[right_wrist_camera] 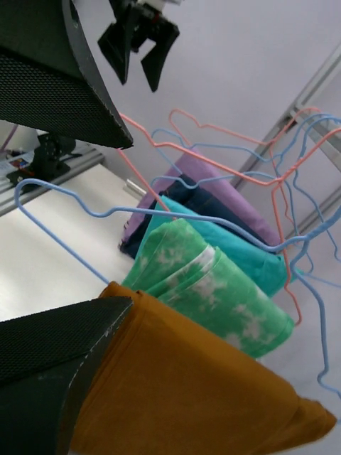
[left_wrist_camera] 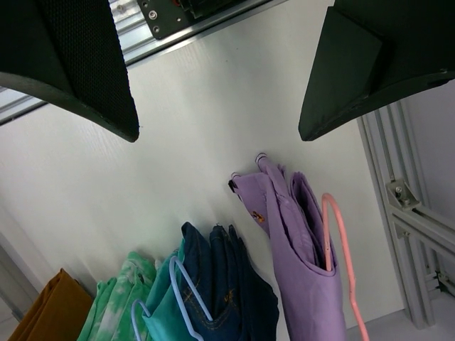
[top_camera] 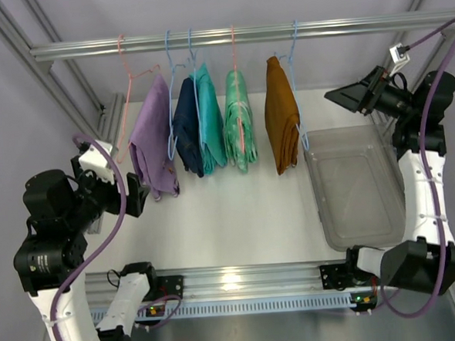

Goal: Remove the trousers from the hanger

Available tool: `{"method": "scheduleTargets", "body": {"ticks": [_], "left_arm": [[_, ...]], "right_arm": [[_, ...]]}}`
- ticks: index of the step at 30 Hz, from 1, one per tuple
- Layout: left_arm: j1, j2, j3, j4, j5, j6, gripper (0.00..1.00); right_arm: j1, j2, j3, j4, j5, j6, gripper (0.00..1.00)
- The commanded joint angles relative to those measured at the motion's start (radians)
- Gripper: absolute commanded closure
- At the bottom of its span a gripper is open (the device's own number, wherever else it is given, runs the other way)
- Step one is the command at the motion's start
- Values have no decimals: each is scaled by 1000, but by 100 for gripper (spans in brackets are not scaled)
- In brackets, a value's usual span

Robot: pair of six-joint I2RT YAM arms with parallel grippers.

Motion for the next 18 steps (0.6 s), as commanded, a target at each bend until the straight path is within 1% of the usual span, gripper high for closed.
{"method": "scheduleTargets", "body": {"ticks": [1, 3, 6, 8, 11, 13, 17, 18], "left_arm": [[0, 4, -24, 32, 29, 24, 1], [0, 10, -24, 42, 37, 20, 1], [2, 19, -19, 62, 41, 24, 1], [0, 25, -22, 71, 25, 29, 1], [2, 33, -24, 75, 23, 35, 1], [2, 39, -22, 77, 23, 35, 1], [0, 55, -18, 86, 20, 37, 1], [2, 58, -18, 89, 20, 35, 1]], "right_arm": [[45, 42, 23, 351, -95, 233, 18], [103, 58, 16, 385, -71, 251, 24], [174, 92, -5, 388, -17, 252, 27], [190, 115, -16, 398, -1, 261, 28], [214, 157, -37, 469, -3, 307, 31], [225, 175, -50, 502, 2, 315, 31], [250, 204, -62, 513, 15, 298, 31], [283, 210, -62, 519, 14, 298, 31]]}}
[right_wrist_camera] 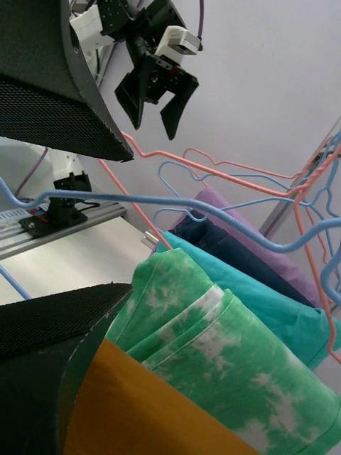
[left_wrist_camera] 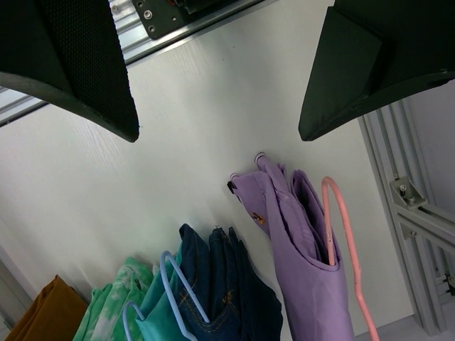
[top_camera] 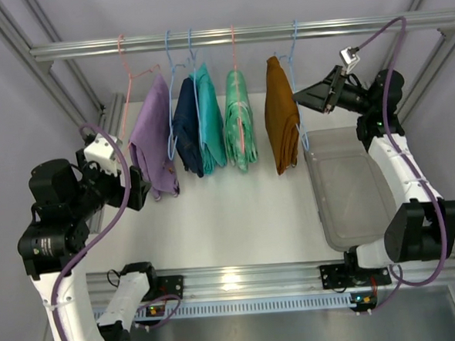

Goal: Remove the trousers from the hanger

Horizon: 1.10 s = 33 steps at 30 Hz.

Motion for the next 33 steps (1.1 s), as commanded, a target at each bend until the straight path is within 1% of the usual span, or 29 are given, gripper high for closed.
{"method": "scheduleTargets", "body": {"ticks": [1, 4, 8, 9, 11, 12, 14, 15, 18, 23, 27, 33], "left_arm": [[2, 19, 5, 72, 10, 11, 1], [2, 24, 3, 75, 10, 8, 1], [2, 30, 6, 75, 11, 7, 1], [0, 30, 8, 75, 11, 5, 1], [2, 33, 9, 78, 10, 5, 1], [2, 33, 9, 76, 10, 2, 1], [0, 34, 11, 81, 11, -2, 1], [0, 36, 11, 81, 11, -4, 1], [0, 39, 24, 82, 14, -10, 1], [0, 65, 57, 75, -27, -28, 1], [0, 82, 104, 72, -7, -41, 1], [0, 97, 120, 75, 5, -50, 1]], "right_arm": [[60, 18, 4, 129, 9, 15, 32], [86, 27, -7, 186, 0, 55, 36], [107, 29, -53, 351, -13, 156, 44], [107, 30, -66, 379, -19, 174, 51], [107, 33, -77, 447, -20, 240, 60], [106, 36, -71, 471, -25, 254, 69], [106, 38, -64, 496, -28, 286, 77], [106, 39, -48, 508, -31, 302, 84], [104, 32, -13, 514, -37, 325, 91], [103, 21, 36, 579, -43, 380, 100], [100, 18, 93, 657, -34, 452, 100], [91, 10, 124, 698, -6, 470, 100]]}}
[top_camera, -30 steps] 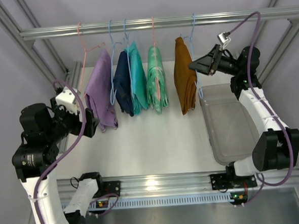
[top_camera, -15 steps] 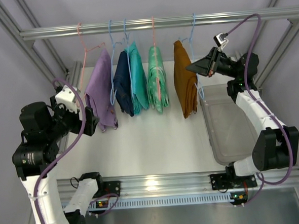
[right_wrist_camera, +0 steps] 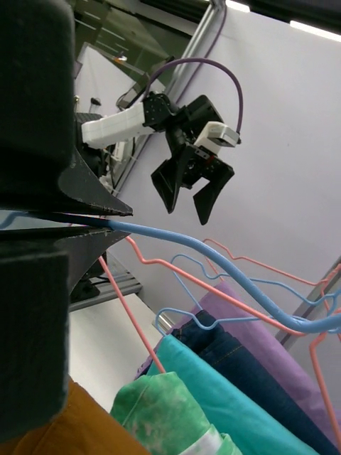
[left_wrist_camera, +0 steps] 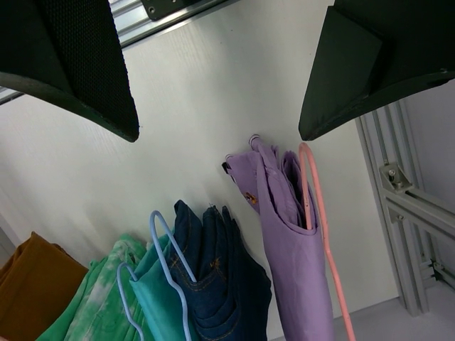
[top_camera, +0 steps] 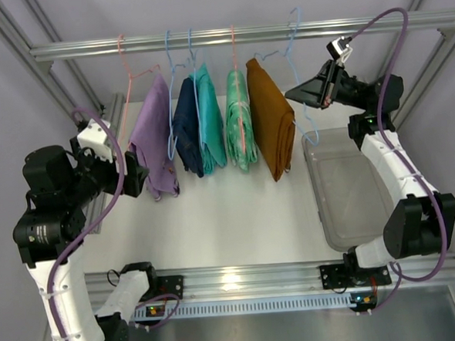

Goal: Remove the trousers from the hanger

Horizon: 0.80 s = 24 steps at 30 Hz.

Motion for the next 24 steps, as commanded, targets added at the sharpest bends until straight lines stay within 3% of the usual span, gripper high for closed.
{"method": "scheduleTargets", "body": {"ticks": [1, 8, 13, 18, 24], "left_arm": [[0, 9, 30, 42, 17, -14, 1], [0, 20, 52, 71, 67, -51, 1], [0, 64, 79, 122, 154, -146, 1], [0, 123, 108, 212, 350, -241, 1], [0, 257, 218, 401, 515, -462, 1]], "right_arm": [[-5, -52, 92, 260, 73, -25, 100], [-58, -106, 50, 270, 93, -34, 100], [-150, -162, -20, 439, 97, 130, 100], [-216, -244, -105, 531, 75, 237, 100], [-236, -355, -160, 473, 47, 187, 100]]}}
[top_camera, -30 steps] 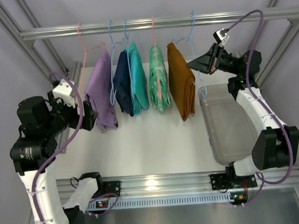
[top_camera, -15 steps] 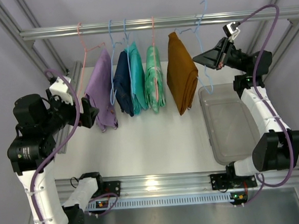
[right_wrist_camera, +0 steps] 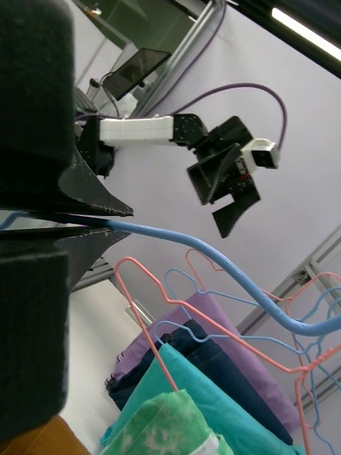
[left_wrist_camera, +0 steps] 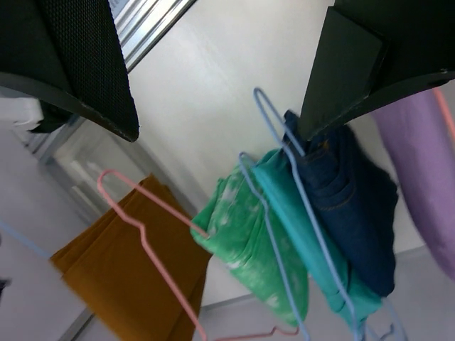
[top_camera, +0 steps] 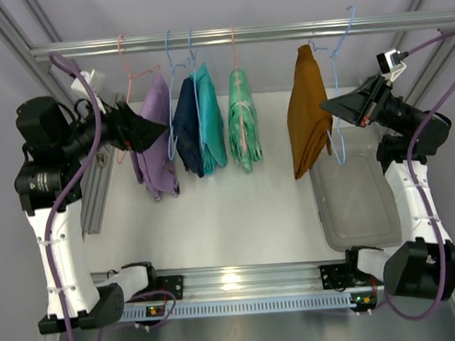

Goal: Remove the trousers from the hanger

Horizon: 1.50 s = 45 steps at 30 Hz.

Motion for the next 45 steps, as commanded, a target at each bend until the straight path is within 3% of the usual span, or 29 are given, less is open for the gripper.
{"method": "scheduleTargets", "body": {"ticks": [1, 5, 9, 13, 21, 34, 45], "left_arm": [[-3, 62, 66, 249, 180, -216, 1], [-34, 129, 51, 456, 227, -396, 1], [-182, 211, 68, 600, 198, -531, 1], [-314, 287, 133, 652, 149, -553, 1], [-544, 415, 216, 689, 72, -576, 1], [-725, 654, 247, 940, 4, -926, 4], [-787, 680, 177, 994, -66, -1065, 9]], "right_arm": [[-4, -119, 15, 174, 50, -76, 100], [1, -202, -19, -22, 51, -260, 100], [21, -266, -28, -222, 66, -414, 100], [79, -290, -27, -428, 112, -554, 100], [157, -288, 1, -686, 238, -781, 100], [338, -331, 39, -874, 464, -994, 100], [409, -346, 50, -918, 499, -1057, 100]]}}
